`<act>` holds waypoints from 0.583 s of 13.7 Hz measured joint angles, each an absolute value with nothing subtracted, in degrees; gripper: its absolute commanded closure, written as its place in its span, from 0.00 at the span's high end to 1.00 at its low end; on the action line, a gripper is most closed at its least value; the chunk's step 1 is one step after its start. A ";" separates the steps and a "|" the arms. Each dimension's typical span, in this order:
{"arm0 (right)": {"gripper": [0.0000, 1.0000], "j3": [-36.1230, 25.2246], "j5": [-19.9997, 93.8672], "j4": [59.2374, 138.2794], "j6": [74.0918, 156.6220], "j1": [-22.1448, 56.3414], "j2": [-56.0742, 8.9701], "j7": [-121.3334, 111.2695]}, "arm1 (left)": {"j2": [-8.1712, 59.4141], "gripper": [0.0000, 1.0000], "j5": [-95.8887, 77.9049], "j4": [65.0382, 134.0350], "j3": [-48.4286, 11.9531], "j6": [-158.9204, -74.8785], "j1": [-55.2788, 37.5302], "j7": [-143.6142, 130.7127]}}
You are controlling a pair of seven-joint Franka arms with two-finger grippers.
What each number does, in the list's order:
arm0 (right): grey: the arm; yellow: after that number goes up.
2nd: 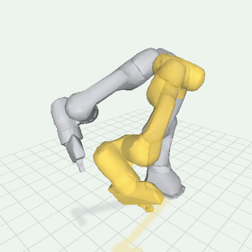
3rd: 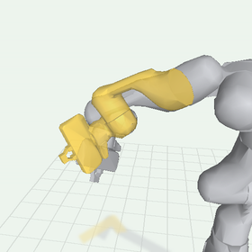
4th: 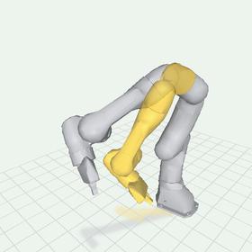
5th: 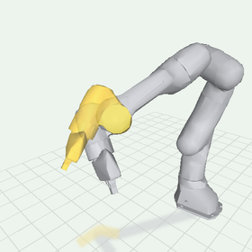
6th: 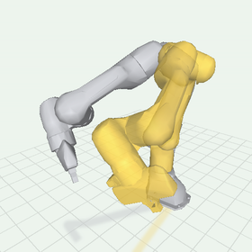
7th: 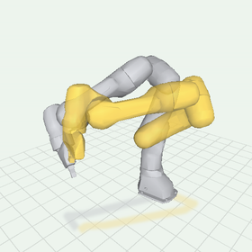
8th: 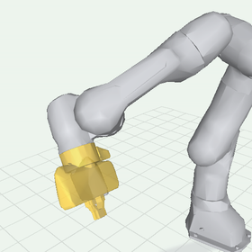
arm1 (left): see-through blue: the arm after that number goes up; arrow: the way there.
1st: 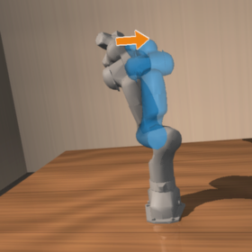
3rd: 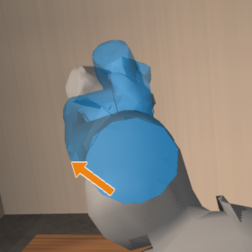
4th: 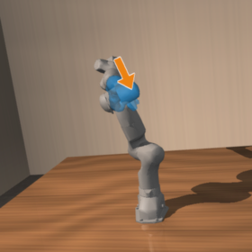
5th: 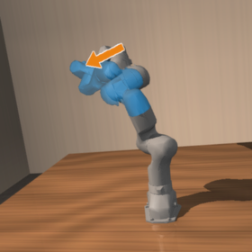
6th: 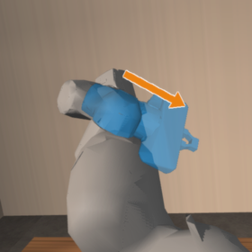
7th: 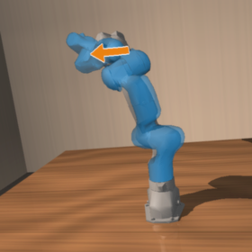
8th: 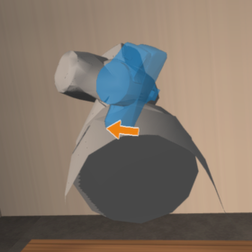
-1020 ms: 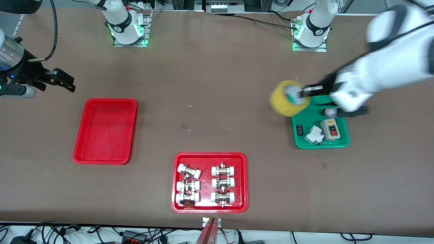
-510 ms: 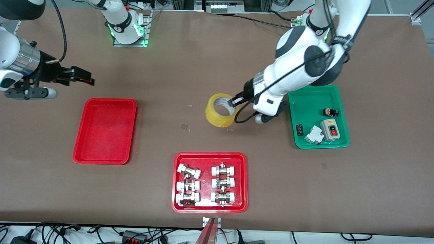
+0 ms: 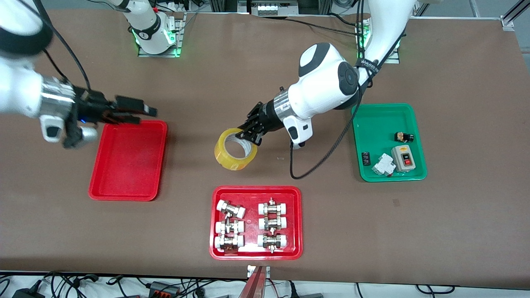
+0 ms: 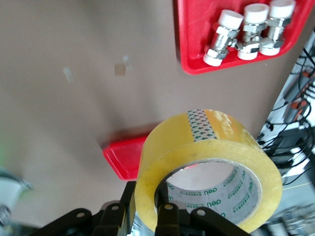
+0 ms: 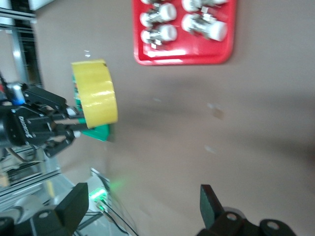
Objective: Left arm passes tape to right arm into tray
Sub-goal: 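Close the right gripper on the tape rim beside the left gripper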
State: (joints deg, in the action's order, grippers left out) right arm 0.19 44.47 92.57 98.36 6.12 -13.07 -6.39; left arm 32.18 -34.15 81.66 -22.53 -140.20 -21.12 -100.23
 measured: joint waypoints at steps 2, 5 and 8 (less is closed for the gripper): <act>1.00 0.27 50.84 92.45 103.63 8.34 -16.95 -10.57 | 33.78 0.01 -36.48 79.57 -22.53 -140.39 -21.21 -105.47; 1.00 0.37 54.99 90.27 109.25 11.74 -21.55 -12.51 | 34.87 0.04 -40.24 79.07 -22.53 -144.22 -21.95 -108.19; 1.00 0.45 55.64 88.94 114.17 14.82 -24.06 -12.66 | 35.41 0.04 -40.56 79.03 -22.52 -145.37 -22.99 -109.00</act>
